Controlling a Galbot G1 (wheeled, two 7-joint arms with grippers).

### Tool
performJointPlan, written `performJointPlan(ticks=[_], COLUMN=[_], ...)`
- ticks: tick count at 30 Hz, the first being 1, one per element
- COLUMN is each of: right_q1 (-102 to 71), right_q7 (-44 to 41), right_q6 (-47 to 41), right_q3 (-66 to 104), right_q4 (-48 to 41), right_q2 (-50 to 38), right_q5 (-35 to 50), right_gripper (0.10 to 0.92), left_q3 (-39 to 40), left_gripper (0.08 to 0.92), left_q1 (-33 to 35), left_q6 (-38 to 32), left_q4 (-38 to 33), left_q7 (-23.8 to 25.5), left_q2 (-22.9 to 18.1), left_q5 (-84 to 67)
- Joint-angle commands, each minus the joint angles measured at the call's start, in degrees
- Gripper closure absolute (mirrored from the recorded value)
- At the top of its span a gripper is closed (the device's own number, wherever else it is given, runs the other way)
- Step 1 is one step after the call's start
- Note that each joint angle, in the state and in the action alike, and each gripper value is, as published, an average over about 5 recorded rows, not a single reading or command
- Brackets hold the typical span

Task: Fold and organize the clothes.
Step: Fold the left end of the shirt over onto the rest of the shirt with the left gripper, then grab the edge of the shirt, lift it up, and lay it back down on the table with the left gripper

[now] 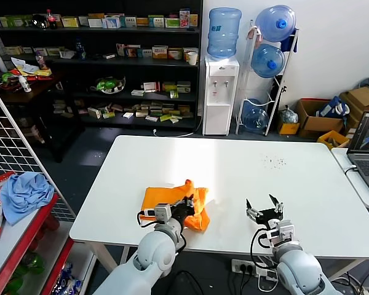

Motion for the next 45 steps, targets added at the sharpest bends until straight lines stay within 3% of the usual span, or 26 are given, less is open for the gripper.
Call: performJointPlan(ticks=[1,9,20,30,45], right_q1=[1.39,1.61,0.81,-0.04,-0.68], right_q7=[-0.13,-0.23,-0.94,-1.80,-2.29], right_q6=[0.13,0.08,0.13,0.04,0.05], right_q3=[-0.50,-0.74,-1.33,-1.20,-0.92], right_q4=[-1.89,-2.13,-1.96,-1.98,-2.18], right_q2=[0.19,-0.33,-0.19,-0.99,-1.45], right_q5=[0.18,0.29,-0.04,0.21,0.21], right_gripper=[0.203,0.203,0.203,0.203,0.203], left_q3=[3.07,0.09,-8.59,-15.08,-17.66], left_gripper=[0.722,0.497,0.199,0.177,0.177], left_q1=[-0.60,1.59,4.11,1.47,-0.26], left_q6=[-2.08,-3.39,-2.80,4.23,11.29], left_q4=[0.97,-5.30,-3.28,4.31,8.52], left_q7=[1.68,1.64,6.19,12.04,20.70], left_q2=[-3.28,1.27,14.65,18.76,16.83], left_q5=[-1.15,-2.70,-0.97,-5.96,-13.65])
